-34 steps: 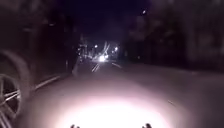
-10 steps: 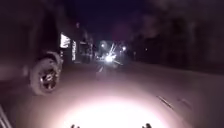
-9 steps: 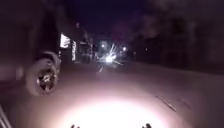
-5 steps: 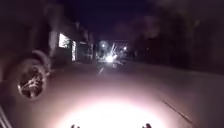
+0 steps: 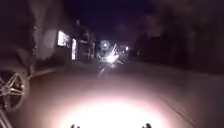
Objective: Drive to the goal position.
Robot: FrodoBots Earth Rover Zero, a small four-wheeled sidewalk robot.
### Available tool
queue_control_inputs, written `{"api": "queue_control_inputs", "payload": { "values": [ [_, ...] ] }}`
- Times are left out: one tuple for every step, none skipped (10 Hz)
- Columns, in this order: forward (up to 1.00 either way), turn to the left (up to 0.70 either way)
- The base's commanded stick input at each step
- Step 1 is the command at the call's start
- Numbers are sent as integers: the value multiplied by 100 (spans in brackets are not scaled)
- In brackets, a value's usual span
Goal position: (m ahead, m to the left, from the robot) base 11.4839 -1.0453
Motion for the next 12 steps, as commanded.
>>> {"api": "queue_control_inputs", "payload": {
  "values": [
    [85, 0],
    [85, 0],
    [85, 0],
    [85, 0],
    [85, 0],
    [85, 0],
    [85, 0],
    [85, 0],
    [85, 0],
    [85, 12],
    [85, 34],
    [85, 34]
  ]
}}
